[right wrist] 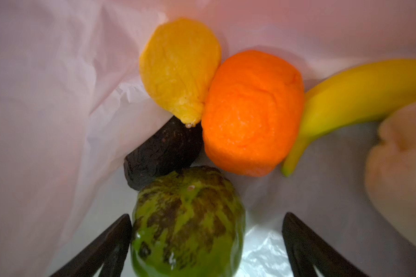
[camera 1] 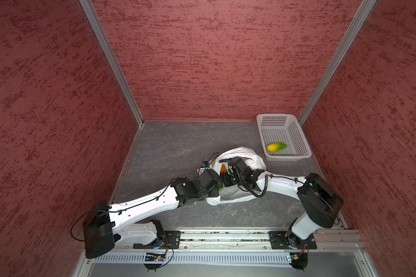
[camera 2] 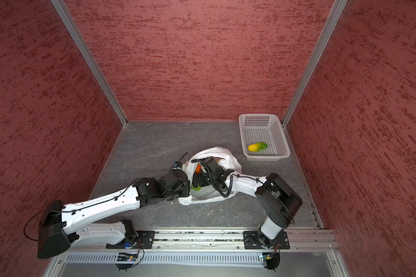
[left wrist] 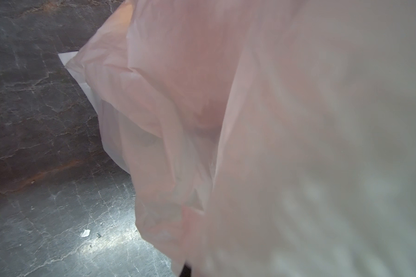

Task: Untie the knot of the plastic bag and take out the fruit
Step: Pick up the fruit from the plastic bag.

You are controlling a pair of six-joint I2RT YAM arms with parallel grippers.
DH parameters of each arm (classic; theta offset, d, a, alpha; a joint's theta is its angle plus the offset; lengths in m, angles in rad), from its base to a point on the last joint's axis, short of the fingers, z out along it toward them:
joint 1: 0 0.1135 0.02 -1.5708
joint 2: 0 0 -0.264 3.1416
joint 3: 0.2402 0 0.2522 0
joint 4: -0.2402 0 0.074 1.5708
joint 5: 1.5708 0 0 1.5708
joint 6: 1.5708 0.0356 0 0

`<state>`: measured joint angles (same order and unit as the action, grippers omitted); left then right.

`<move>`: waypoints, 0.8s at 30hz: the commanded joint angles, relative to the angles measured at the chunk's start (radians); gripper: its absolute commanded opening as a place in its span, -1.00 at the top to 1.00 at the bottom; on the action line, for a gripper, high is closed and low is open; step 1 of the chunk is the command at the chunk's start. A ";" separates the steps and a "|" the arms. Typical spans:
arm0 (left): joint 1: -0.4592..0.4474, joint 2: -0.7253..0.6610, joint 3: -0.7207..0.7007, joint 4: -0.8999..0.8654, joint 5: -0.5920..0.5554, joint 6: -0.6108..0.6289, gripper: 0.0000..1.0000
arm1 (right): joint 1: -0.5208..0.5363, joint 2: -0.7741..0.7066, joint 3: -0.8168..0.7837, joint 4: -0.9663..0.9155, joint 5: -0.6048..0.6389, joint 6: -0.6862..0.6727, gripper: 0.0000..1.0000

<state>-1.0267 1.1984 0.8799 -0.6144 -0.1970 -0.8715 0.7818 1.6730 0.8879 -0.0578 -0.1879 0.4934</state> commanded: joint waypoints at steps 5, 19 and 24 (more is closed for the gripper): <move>-0.002 -0.005 -0.019 -0.012 -0.023 -0.014 1.00 | 0.005 0.082 0.055 0.010 -0.062 0.009 -0.97; 0.042 -0.016 -0.017 0.022 -0.031 -0.034 1.00 | 0.004 0.005 0.064 -0.112 -0.048 -0.038 -0.22; 0.087 -0.026 0.002 0.039 -0.029 -0.027 1.00 | 0.005 -0.104 0.024 -0.200 -0.095 -0.075 -0.23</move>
<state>-0.9615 1.1954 0.8547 -0.6041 -0.2123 -0.8982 0.7822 1.6390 0.9306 -0.1871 -0.2462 0.4503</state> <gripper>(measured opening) 0.050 0.793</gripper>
